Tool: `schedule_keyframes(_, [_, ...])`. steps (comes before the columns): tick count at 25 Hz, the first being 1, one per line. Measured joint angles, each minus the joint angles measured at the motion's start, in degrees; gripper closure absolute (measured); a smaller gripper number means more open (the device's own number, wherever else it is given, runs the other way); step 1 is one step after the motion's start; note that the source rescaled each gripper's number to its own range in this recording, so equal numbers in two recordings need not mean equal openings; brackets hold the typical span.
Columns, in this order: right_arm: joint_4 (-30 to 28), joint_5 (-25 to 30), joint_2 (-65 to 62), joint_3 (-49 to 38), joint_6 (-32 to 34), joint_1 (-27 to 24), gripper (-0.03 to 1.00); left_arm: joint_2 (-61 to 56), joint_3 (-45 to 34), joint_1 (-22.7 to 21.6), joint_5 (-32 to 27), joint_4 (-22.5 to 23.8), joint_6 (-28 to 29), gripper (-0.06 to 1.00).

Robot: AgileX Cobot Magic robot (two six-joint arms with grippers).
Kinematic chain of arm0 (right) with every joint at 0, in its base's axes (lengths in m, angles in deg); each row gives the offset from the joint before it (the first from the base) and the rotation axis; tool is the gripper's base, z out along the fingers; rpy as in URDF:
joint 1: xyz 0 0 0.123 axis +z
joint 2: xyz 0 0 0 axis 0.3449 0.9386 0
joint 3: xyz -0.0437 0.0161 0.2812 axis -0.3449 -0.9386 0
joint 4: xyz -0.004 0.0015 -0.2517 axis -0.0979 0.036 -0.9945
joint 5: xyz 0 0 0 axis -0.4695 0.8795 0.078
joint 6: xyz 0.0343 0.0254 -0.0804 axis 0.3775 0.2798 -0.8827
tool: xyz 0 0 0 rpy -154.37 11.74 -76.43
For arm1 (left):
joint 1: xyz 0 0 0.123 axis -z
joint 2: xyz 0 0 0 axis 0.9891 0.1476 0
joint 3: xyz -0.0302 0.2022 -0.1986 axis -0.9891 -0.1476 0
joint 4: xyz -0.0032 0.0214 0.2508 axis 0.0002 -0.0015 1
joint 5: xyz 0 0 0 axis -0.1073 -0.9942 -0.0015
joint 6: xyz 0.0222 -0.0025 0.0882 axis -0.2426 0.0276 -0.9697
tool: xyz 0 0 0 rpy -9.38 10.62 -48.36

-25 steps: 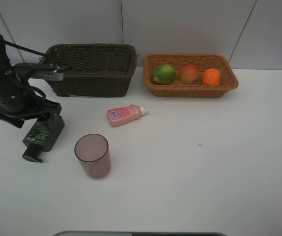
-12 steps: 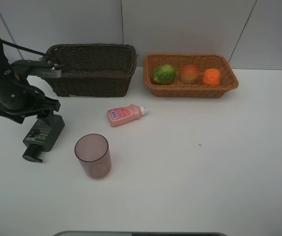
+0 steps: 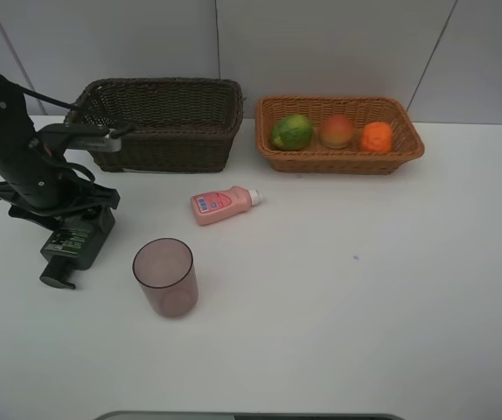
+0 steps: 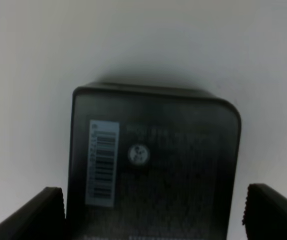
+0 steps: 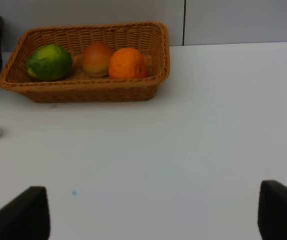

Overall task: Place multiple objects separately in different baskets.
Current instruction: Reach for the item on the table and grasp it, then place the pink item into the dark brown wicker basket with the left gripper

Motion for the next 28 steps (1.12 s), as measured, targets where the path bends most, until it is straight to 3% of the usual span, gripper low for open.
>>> schedule_keyframes(14, [-0.05,0.0,0.0,0.0,0.0,0.0,0.19,5.24,0.06,0.0,2.97,-0.01,-0.47,0.03])
schedule_keyframes(17, [-0.05,0.0,0.0,0.0,0.0,0.0,0.19,5.3,0.06,-0.01,3.04,-0.01,-0.47,0.13])
schedule_keyframes(28, [-0.05,-0.05,0.0,0.0,0.0,0.0,0.19,5.3,0.06,-0.06,3.1,-0.01,-0.47,0.13])
